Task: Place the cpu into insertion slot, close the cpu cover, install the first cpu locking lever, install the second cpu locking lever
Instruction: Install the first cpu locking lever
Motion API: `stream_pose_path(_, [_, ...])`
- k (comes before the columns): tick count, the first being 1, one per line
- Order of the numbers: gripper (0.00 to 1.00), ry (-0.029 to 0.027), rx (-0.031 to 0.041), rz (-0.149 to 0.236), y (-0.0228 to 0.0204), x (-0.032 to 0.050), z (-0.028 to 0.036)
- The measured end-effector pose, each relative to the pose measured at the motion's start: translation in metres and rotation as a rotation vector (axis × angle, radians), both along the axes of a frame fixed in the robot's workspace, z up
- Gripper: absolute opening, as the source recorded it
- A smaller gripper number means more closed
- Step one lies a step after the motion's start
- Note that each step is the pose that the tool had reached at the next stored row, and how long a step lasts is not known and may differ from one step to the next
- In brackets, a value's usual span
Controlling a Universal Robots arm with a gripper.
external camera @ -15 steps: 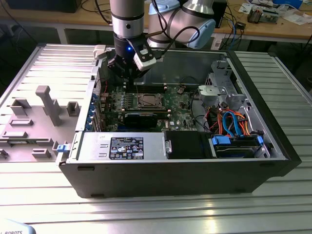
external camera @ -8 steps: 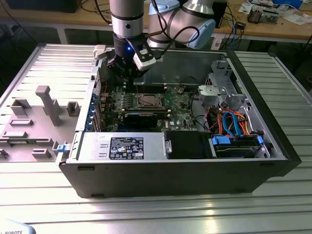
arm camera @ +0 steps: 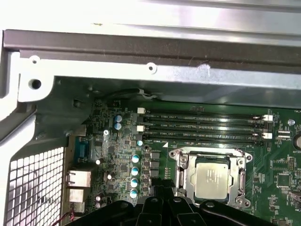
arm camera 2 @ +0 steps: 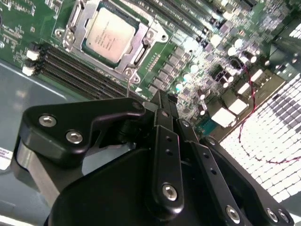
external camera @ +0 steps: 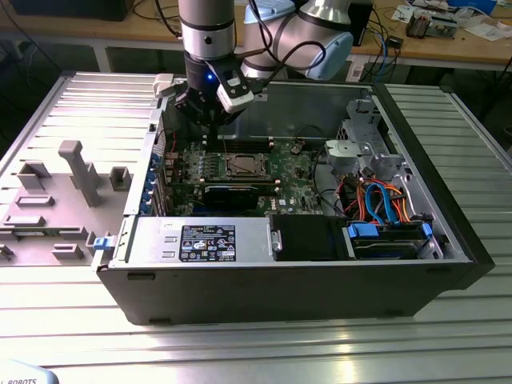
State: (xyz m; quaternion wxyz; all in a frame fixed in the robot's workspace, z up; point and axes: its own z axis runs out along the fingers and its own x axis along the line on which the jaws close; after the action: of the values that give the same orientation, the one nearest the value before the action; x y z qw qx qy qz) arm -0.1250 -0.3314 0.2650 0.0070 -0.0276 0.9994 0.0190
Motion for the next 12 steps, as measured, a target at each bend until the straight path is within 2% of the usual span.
stream_pose_path(4, [0.11, -0.0001, 0.0, 0.0, 0.0101, 0.0, 0.0])
stream_pose_path(6, [0.11, -0.0011, 0.0001, 0.0, 0.0127, 0.0002, -0.0002])
stream_pose_path(9, [0.11, -0.0109, -0.0001, 0.0, 0.0151, 0.0015, -0.0003])
stream_pose_path(10, [0.11, -0.0193, 0.0002, 0.0, 0.0159, 0.0037, -0.0005])
stream_pose_path(12, [0.11, -0.0252, 0.0001, 0.0, 0.0163, 0.0081, -0.0009])
